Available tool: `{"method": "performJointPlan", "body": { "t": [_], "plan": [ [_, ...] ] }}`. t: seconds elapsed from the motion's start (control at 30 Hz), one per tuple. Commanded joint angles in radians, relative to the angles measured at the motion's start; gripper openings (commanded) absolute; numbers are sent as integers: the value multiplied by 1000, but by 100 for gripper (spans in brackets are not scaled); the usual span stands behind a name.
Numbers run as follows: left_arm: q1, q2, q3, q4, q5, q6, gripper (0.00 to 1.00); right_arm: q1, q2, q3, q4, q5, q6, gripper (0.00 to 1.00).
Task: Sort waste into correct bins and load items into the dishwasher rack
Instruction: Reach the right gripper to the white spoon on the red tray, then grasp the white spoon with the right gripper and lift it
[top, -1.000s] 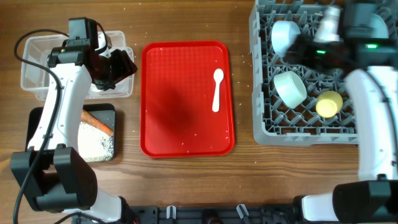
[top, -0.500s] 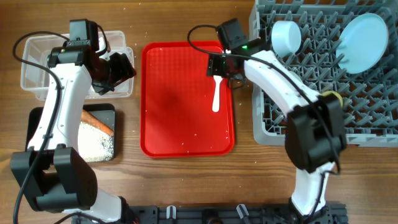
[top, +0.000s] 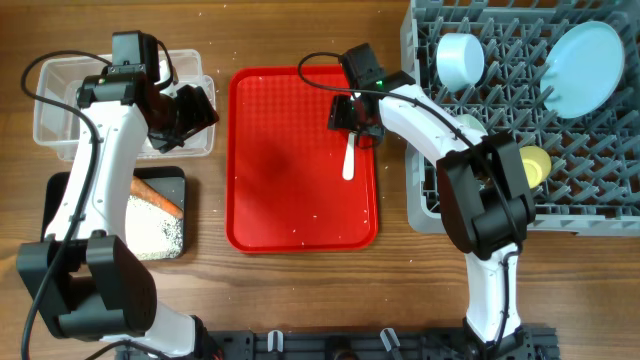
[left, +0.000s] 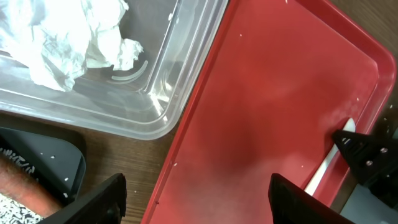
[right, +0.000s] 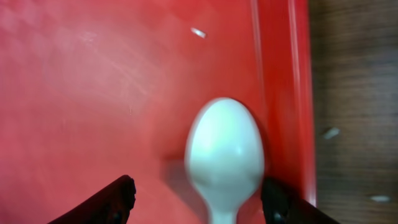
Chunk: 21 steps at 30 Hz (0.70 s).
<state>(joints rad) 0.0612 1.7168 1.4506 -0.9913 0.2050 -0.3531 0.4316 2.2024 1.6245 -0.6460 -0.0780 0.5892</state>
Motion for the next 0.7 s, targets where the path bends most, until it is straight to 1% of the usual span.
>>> {"method": "performJointPlan", "body": {
  "t": [0.0, 0.07, 0.2, 0.3, 0.43, 0.5, 0.53, 0.6, 0.63, 0.67],
  "plan": [
    [2, 19, 6, -1, -16, 9, 72, -3, 66, 5, 18, -2, 50, 65],
    [2, 28, 6, -1, -16, 9, 72, -3, 82, 5, 29, -1, 66, 62],
    [2, 32, 6, -1, -16, 9, 72, -3, 108, 5, 36, 0, 68, 53],
    [2, 32, 6, -1, -16, 9, 72, -3, 118, 5, 36, 0, 65, 39],
    [2, 32, 6, -1, -16, 8, 72, -3, 126, 4, 36, -2, 47, 26],
    [2, 32, 6, -1, -16, 9, 72, -3, 128, 4, 35, -20, -6, 26],
    [2, 32, 6, -1, -16, 9, 72, -3, 128, 4, 35, -41, -42, 27],
    [2, 32, 6, -1, -16, 9, 72, -3, 127, 4, 16, -109, -144, 41],
    [2, 32, 6, -2, -16, 9, 72, -3, 127, 4, -5, -115, -154, 43],
    [2, 32, 6, -2, -16, 9, 72, -3, 127, 4, -37, -114, -176, 44]
  ]
}}
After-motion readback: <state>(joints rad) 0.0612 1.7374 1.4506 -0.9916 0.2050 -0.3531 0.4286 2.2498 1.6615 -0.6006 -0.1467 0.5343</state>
